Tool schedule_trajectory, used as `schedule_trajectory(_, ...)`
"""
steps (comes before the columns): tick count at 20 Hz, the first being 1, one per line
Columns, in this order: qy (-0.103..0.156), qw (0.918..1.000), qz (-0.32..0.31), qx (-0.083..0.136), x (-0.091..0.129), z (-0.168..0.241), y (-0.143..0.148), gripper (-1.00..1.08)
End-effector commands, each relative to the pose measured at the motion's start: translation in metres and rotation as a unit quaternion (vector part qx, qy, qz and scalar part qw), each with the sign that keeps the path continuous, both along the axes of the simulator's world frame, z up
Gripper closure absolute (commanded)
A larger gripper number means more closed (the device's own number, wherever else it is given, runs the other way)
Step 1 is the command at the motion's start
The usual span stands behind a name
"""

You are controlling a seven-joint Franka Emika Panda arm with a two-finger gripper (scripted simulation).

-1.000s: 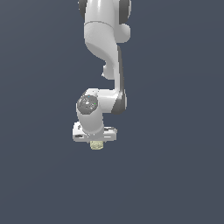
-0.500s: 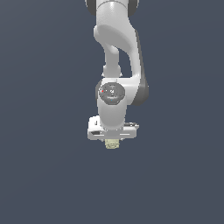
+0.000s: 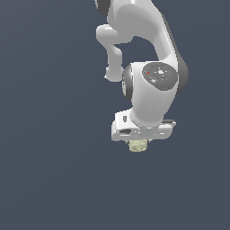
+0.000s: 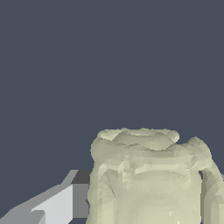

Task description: Pick up the object and move it to a goal position.

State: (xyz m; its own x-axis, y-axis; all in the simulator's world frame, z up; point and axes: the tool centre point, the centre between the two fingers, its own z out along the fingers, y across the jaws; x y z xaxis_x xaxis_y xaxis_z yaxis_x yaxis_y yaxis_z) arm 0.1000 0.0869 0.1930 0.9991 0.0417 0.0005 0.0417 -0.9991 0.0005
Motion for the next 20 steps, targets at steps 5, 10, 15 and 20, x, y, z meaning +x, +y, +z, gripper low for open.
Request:
schedule_trajectory(5, 0.000, 1.0000, -0.001, 0.000, 0.013, 0.038, 0.045, 1.08)
schedule_trajectory(10, 0.000, 1.0000, -0.001, 0.000, 0.021, 0.058, 0.068, 1.08)
schedule_trajectory(15, 0.000, 1.0000, -0.001, 0.000, 0.026, 0.069, 0.082, 1.08)
schedule_trajectory(20, 0.000, 1.0000, 0.000, 0.000, 0.029, 0.075, 0.089, 1.08)
